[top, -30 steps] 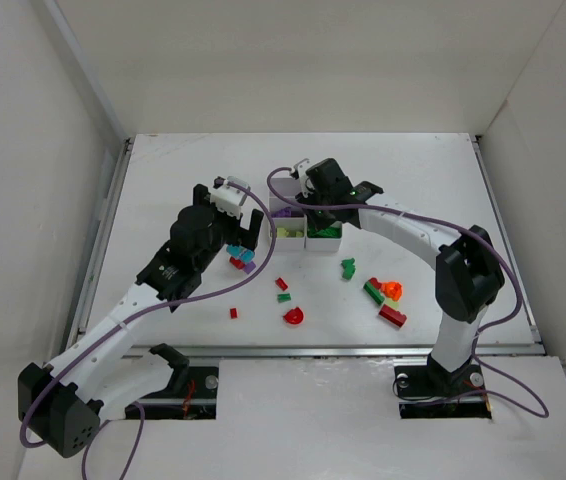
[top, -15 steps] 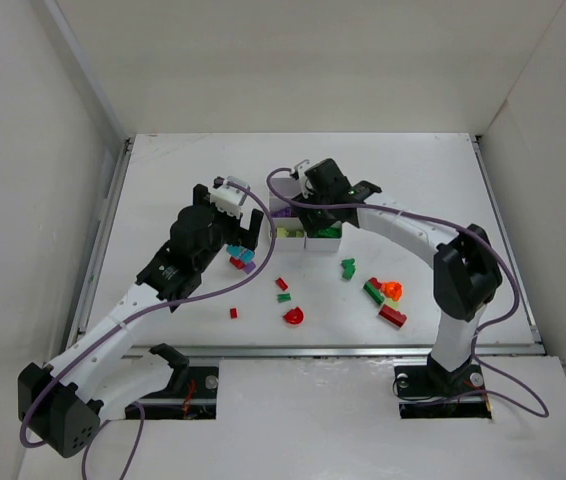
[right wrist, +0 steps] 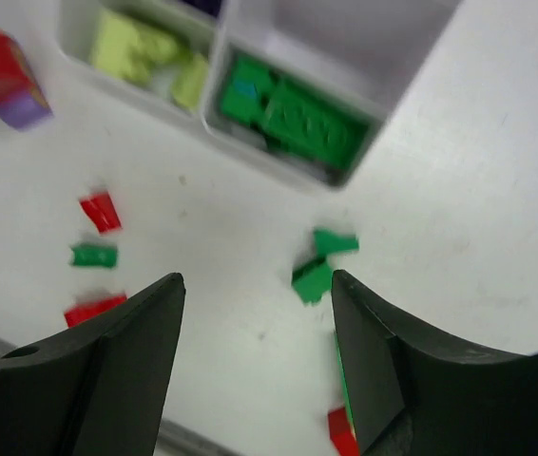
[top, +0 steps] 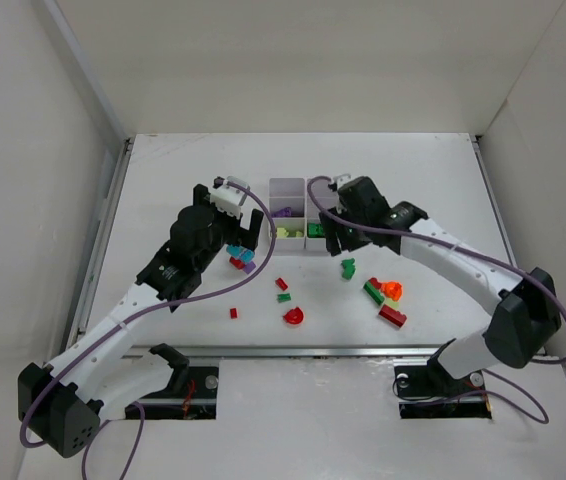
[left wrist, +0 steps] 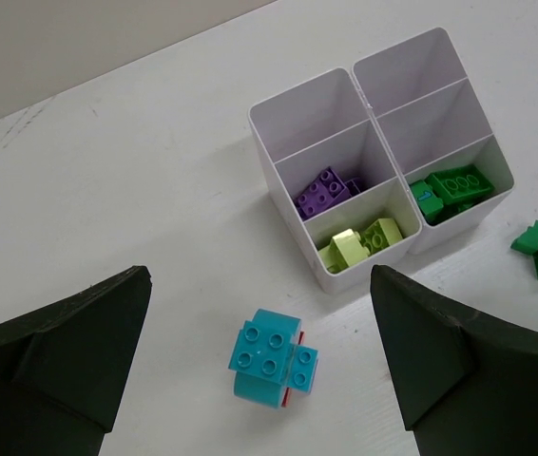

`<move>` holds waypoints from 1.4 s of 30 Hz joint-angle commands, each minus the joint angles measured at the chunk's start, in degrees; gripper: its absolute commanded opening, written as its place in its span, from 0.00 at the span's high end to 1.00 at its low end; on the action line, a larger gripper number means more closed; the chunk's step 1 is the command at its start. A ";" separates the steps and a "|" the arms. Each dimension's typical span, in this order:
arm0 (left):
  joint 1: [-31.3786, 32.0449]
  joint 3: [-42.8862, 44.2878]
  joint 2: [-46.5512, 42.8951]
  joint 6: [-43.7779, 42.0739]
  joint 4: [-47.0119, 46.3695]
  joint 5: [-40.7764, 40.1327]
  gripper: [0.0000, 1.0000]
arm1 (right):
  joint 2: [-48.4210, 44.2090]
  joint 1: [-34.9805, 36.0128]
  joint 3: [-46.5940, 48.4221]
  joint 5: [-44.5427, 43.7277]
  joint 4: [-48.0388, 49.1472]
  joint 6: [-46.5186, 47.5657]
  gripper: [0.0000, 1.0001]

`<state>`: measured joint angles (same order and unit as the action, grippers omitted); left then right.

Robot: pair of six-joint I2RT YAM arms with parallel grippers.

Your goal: Sort the legos into containers by color

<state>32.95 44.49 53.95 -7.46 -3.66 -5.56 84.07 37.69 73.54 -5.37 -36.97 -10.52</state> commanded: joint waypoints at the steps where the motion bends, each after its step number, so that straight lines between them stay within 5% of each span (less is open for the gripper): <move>1: -0.08 0.33 -0.34 0.70 -2.93 0.90 0.00 | 1.01 -0.08 -6.99 1.67 -4.60 -7.04 0.31; 15: -0.08 -0.72 -1.48 1.22 -2.93 0.90 0.00 | 8.21 -2.71 -10.34 -2.90 -0.22 -14.26 0.31; 19: -0.08 -0.72 -1.48 1.22 -2.93 0.90 0.00 | 9.52 -3.94 -10.87 -2.19 1.81 -14.79 0.41; 31: -0.08 -0.72 -1.48 1.22 -2.93 0.90 0.00 | 11.38 -3.94 -13.24 1.94 3.57 -14.79 0.48; 36: -0.08 -0.72 -1.48 1.22 -2.93 0.90 0.00 | 11.38 -3.94 -13.77 0.71 4.10 -15.32 0.76; 42: -0.08 -0.72 -1.48 1.22 -2.93 0.90 0.00 | 11.38 -3.94 -13.77 -0.35 4.10 -15.84 0.94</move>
<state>32.95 43.94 53.91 -6.98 -3.68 -4.75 95.37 33.54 60.03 -4.34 -35.05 -25.52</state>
